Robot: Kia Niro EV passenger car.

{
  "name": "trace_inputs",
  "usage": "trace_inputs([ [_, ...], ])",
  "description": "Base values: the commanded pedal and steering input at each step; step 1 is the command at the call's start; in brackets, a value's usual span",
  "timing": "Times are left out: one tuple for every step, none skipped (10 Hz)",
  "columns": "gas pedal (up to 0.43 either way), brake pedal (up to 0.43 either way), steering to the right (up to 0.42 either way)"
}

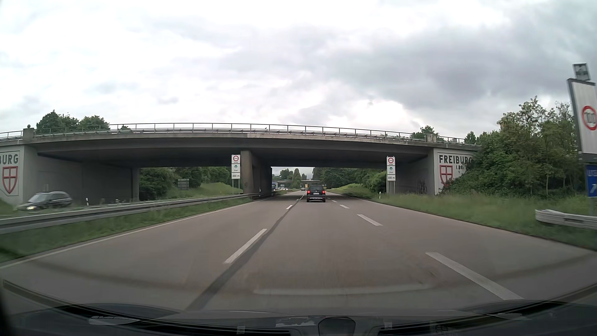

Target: Follow the waypoints while adhering to traffic rules and regulations

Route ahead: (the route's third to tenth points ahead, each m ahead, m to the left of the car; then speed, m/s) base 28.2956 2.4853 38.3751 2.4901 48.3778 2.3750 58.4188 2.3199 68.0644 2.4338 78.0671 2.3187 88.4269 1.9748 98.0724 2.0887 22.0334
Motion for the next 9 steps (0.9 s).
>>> trace_inputs([
  [0.138, 0.0, 0.0],
  [0.138, 0.0, 0.0],
  [0.138, 0.0, 0.001],
  [0.138, 0.0, 0.001],
  [0.138, 0.0, 0.001],
  [0.15, 0.0, 0.0],
  [0.157, 0.0, 0.0],
  [0.169, 0.0, 0.001],
  [0.169, 0.0, 0.0],
])
